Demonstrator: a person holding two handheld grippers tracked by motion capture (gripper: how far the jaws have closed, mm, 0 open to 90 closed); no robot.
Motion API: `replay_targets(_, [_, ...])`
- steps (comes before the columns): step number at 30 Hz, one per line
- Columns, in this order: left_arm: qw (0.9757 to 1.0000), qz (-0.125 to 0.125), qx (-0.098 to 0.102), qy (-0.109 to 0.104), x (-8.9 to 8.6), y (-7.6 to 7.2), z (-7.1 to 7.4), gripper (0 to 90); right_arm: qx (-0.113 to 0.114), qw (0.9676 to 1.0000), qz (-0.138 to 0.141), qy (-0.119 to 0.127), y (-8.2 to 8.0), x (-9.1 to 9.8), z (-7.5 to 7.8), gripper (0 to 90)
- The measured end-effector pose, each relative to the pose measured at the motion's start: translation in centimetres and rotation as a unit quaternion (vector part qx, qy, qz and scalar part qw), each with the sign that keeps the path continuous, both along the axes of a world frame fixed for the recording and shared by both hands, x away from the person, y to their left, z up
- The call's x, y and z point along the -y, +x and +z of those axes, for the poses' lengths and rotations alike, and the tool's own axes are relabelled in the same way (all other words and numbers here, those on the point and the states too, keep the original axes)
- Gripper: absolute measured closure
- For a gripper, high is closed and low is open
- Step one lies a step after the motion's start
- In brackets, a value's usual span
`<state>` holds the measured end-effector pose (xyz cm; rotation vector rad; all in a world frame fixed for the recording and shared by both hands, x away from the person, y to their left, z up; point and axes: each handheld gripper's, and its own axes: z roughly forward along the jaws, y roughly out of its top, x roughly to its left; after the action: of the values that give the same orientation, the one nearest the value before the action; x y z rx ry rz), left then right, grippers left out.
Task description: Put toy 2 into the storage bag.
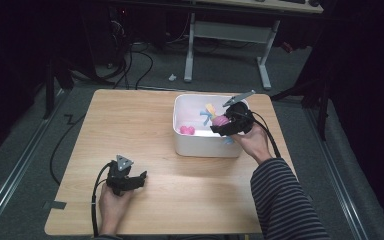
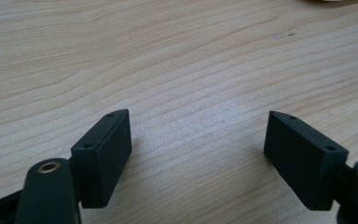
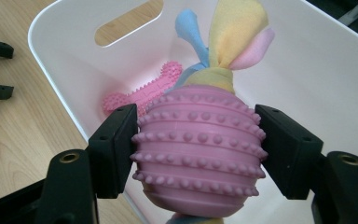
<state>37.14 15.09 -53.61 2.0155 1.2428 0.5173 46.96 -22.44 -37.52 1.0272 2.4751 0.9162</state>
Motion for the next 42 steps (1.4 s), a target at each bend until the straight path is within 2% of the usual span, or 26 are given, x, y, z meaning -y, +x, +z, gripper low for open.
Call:
replay_targets(5, [1.0,0.001,0.001,-0.001,0.0,0.0,0.0,23.4,-0.005,1.0,0.0,0.003,0.0,0.1,-0.1,32.2])
replay_targets(8, [1.0,0.001,0.001,0.0,0.0,0.0,0.0,23.4,-0.013,0.9998,-0.001,0.017,-0.1,0.4,0.0,31.7])
replay_targets(14, [1.0,0.002,0.001,-0.001,0.0,0.0,0.0,23.6,-0.006,0.9998,-0.012,0.016,-0.8,1.3,0.3,32.2])
replay_targets(20, [1.0,0.002,0.001,0.001,0.0,0.0,0.0,23.5,0.023,0.9985,-0.031,0.038,-2.6,3.3,1.1,34.2])
replay_targets(28, [1.0,0.002,0.001,0.001,0.0,0.0,0.0,23.5,0.035,0.9958,-0.064,0.056,-5.3,6.1,1.4,35.7])
replay_targets(31, [1.0,0.003,0.002,0.002,0.0,0.0,0.0,23.5,0.036,0.9946,-0.071,0.067,-6.2,7.1,1.4,36.0])
replay_targets(36, [1.0,0.002,0.001,0.001,0.0,0.0,0.0,23.5,0.04,0.9937,-0.084,0.061,-7.7,8.1,1.6,36.5])
replay_targets(42, [1.0,0.002,0.002,0.003,0.1,0.0,0.0,23.4,0.029,0.9929,-0.091,0.072,-9.8,9.3,1.0,37.2])
